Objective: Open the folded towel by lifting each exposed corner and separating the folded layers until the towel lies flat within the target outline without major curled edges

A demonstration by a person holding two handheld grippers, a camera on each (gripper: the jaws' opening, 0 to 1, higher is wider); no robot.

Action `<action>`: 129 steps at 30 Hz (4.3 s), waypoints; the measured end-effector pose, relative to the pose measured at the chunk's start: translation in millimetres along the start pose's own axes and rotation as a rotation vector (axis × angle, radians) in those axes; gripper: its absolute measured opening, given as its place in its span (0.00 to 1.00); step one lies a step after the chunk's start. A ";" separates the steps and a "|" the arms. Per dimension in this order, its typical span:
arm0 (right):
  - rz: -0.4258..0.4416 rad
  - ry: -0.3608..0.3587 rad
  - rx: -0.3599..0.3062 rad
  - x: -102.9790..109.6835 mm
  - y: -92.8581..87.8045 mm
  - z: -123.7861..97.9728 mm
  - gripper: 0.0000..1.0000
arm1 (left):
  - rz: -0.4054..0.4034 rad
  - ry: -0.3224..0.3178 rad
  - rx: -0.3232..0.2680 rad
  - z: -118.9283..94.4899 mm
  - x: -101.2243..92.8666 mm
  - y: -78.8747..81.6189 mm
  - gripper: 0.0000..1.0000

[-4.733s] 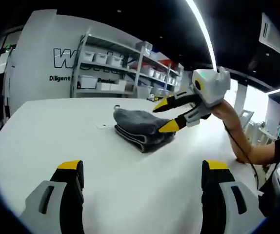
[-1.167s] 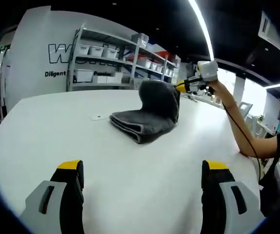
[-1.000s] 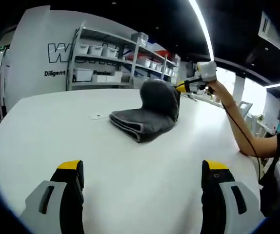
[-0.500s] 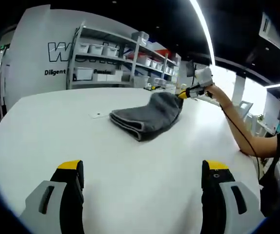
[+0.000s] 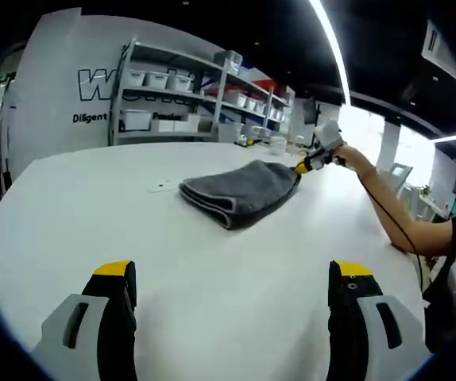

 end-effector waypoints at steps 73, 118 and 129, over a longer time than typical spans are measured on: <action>0.078 0.051 -0.194 21.9 16.1 -58.4 0.99 | 0.016 0.013 -0.024 -9.3 -3.3 6.5 0.99; 0.014 0.237 -0.505 58.7 -58.6 -92.4 0.99 | 0.008 0.034 0.034 4.3 2.7 -3.8 0.99; -0.046 0.255 -0.457 68.8 -56.6 -85.0 0.99 | 0.017 0.044 0.038 5.1 4.7 -4.9 0.99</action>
Point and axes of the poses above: the point that each gripper's makers call its tool centre point, and the gripper's own axes: z roughly forward along the fingers, x roughly to its left, y roughly out of its top, the point moved 9 cm from there along -z, roughly backward along the fingers, and after that the axes turned 13 degrees about x, right-handed, at the moved point
